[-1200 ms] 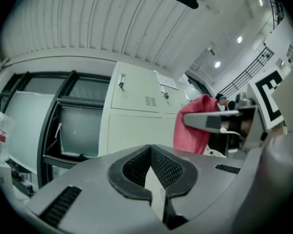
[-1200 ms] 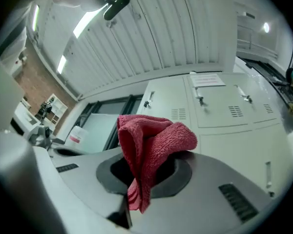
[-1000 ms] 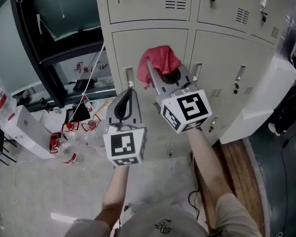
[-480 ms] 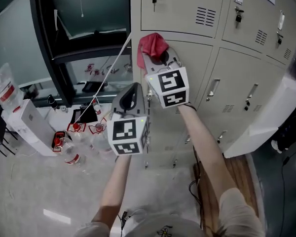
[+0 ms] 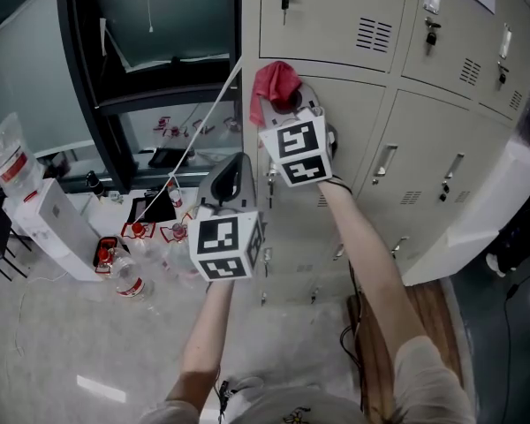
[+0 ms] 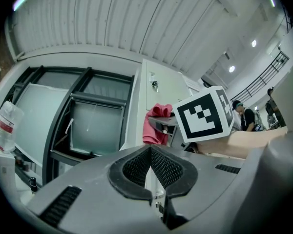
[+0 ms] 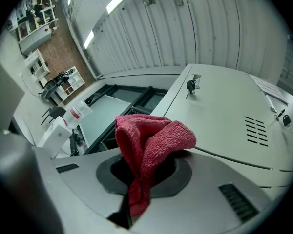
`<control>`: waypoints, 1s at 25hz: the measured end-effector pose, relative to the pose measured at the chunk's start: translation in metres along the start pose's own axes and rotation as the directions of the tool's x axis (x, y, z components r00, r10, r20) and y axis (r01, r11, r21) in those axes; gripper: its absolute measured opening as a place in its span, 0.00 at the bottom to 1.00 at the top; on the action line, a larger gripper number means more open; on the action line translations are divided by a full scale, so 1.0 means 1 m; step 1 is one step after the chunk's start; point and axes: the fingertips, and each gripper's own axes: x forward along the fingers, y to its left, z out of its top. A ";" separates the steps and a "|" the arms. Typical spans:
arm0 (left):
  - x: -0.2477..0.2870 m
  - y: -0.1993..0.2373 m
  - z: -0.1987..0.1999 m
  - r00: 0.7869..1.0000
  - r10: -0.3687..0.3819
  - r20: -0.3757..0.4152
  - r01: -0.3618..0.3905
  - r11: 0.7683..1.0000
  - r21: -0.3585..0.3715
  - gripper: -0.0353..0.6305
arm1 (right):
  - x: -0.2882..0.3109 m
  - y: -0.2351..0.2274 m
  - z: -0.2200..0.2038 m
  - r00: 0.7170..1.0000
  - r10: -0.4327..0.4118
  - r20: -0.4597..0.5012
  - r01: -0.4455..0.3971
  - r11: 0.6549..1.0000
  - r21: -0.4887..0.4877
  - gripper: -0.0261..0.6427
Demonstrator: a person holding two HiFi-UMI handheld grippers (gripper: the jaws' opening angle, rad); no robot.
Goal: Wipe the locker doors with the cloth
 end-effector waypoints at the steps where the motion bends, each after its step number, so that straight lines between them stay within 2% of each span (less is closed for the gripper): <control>1: 0.000 0.000 -0.001 1.000 0.001 -0.003 -0.001 1.000 -0.002 0.08 | -0.002 -0.003 -0.001 1.000 -0.008 -0.003 0.008 1.000 0.000 0.08; 6: -0.001 -0.004 -0.004 1.000 -0.001 -0.009 0.001 1.000 -0.002 0.08 | -0.016 -0.027 -0.015 0.998 -0.059 -0.028 0.059 0.998 0.000 0.08; 14: 0.003 -0.013 -0.009 1.000 -0.014 -0.016 0.014 1.000 0.006 0.08 | -0.051 -0.083 -0.048 0.984 -0.150 -0.095 0.143 0.987 -0.075 0.08; 25: 0.003 -0.019 -0.018 0.999 -0.020 -0.043 0.020 1.000 0.002 0.08 | -0.099 -0.159 -0.093 0.940 -0.288 -0.182 0.266 0.954 -0.137 0.08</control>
